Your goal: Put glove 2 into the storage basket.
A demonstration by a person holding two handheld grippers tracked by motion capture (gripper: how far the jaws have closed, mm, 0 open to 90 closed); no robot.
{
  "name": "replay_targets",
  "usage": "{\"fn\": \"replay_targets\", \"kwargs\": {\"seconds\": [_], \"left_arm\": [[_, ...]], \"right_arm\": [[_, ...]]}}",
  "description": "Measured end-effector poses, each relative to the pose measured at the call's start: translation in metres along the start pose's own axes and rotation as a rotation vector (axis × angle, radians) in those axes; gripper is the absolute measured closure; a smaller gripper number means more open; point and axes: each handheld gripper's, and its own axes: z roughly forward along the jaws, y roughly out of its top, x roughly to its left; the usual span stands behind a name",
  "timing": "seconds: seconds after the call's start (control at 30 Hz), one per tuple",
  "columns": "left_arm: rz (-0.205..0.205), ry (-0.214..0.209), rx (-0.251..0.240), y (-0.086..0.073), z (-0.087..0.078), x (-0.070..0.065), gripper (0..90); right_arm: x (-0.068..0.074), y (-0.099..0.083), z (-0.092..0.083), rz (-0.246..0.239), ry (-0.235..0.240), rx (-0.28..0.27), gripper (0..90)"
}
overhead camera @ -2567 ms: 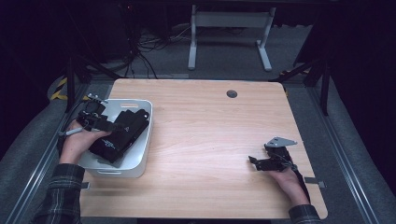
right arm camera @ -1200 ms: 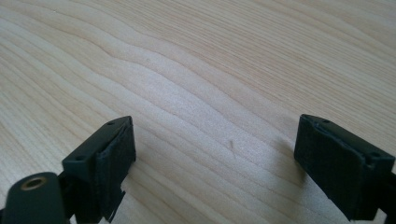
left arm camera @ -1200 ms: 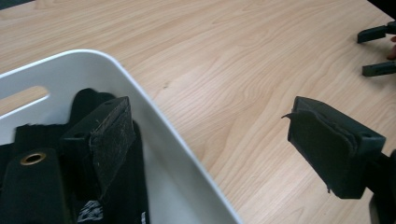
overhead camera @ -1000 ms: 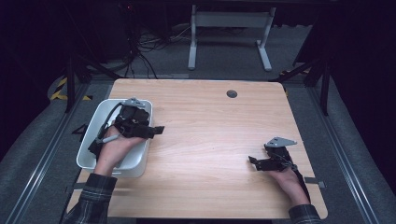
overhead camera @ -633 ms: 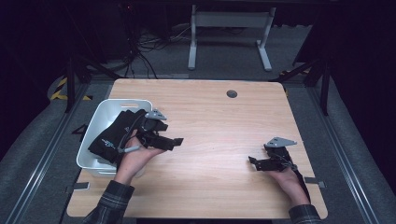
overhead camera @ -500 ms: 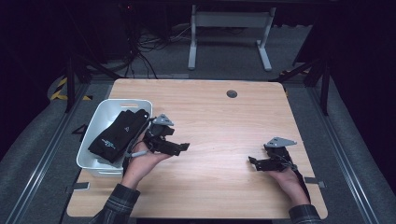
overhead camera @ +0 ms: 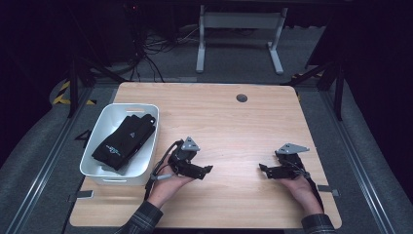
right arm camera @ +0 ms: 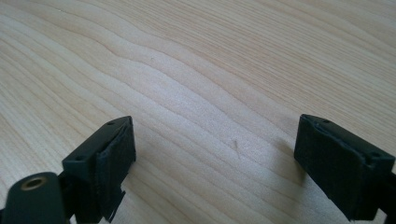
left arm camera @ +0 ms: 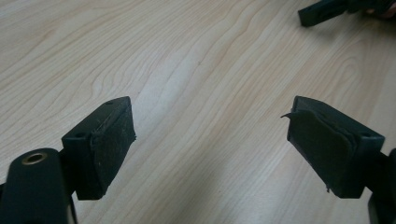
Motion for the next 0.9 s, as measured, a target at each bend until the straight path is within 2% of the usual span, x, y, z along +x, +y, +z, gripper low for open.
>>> {"fn": "replay_targets", "kwargs": {"seconds": [0.17, 0.27, 0.33, 0.37, 0.4, 0.5, 0.57, 0.9], "left_arm": [[0.008, 0.002, 0.038, -0.012, 0.015, -0.003, 15.6], [0.038, 0.026, 0.072, -0.016, 0.023, -0.005, 15.4], [0.033, 0.023, 0.075, -0.018, 0.027, -0.004, 15.4], [0.033, 0.023, 0.075, -0.018, 0.027, -0.004, 15.4], [0.038, 0.038, 0.053, -0.023, 0.032, -0.004, 14.4], [0.047, 0.047, 0.052, -0.024, 0.032, -0.004, 14.9], [0.074, 0.072, 0.028, -0.027, 0.034, -0.004, 13.4], [0.073, 0.073, 0.028, -0.027, 0.034, -0.004, 13.4]], "right_arm": [[0.000, 0.000, 0.000, -0.001, 0.001, -0.001, 13.1], [0.000, 0.000, 0.000, -0.002, 0.001, -0.001, 13.1], [0.000, 0.000, 0.000, -0.002, 0.002, -0.001, 13.1], [0.000, 0.000, 0.000, -0.002, 0.002, -0.001, 13.1], [0.000, 0.000, 0.000, -0.003, 0.002, -0.001, 13.0], [0.000, 0.000, 0.000, -0.002, 0.002, -0.001, 13.1], [0.000, 0.000, 0.000, -0.003, 0.002, -0.001, 13.0], [0.000, 0.000, 0.000, -0.003, 0.002, -0.001, 13.0]]}}
